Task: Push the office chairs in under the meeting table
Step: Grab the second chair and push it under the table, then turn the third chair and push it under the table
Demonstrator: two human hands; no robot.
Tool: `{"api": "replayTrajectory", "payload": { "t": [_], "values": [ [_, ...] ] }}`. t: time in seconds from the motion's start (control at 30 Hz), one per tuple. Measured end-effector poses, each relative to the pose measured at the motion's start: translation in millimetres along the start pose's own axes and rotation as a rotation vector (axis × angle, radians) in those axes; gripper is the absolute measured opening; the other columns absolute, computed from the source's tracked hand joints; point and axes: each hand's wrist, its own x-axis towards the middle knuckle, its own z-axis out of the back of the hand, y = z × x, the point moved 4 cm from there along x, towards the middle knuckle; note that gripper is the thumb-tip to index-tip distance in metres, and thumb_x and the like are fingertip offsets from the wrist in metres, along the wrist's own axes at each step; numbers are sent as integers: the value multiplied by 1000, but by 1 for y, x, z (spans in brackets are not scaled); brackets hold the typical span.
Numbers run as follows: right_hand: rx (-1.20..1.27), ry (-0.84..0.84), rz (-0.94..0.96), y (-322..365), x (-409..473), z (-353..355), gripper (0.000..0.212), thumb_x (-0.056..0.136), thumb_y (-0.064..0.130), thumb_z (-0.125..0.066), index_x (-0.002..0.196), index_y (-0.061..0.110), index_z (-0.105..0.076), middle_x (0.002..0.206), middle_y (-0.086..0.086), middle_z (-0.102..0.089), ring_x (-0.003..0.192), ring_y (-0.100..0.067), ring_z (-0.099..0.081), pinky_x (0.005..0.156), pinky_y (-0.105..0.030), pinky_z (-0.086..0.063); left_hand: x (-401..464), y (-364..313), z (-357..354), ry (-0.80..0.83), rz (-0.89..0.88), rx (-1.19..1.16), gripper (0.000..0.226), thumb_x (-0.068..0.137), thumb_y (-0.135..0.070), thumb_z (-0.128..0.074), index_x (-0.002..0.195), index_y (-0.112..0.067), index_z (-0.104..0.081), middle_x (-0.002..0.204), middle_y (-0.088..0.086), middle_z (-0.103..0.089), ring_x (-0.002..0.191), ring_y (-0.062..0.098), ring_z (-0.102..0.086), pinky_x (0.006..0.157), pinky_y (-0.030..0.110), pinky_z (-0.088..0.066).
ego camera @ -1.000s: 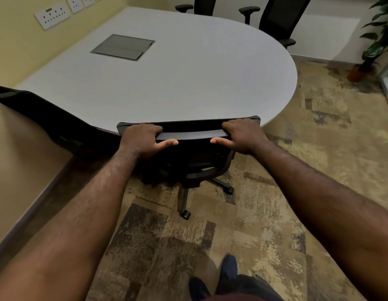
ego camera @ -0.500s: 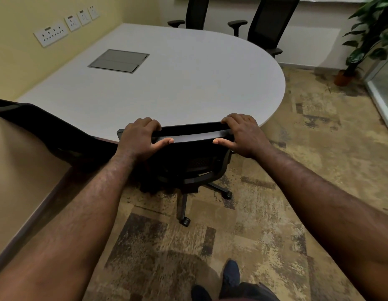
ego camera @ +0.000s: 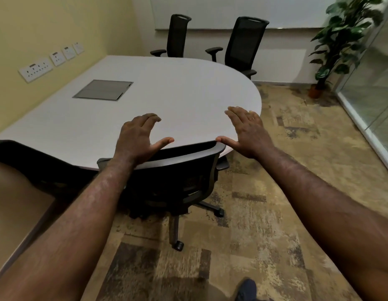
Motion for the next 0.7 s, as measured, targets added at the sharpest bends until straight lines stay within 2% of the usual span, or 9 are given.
{"api": "replayTrajectory", "payload": {
  "t": [0.37,0.7],
  "values": [
    [-72,-72,-132,-145,4,38,88,88,75,-28,151,14,-26,159,-8,-26,146,-26,-21,116,-55,-10,115,-105,-42,4,-98,-29,75,82,-75,-42,129,-18,-55,137,1,-57,127,25,-50,101,47,-38],
    [-84,-65,-217,-282,-1,50,90,87,76,-26,153,16,-19,162,-7,-17,148,-25,-14,117,-53,-7,207,-186,-102,51,-155,-28,79,83,-77,-38,132,-17,-52,139,5,-55,128,27,-49,102,49,-38]
  ]
}}
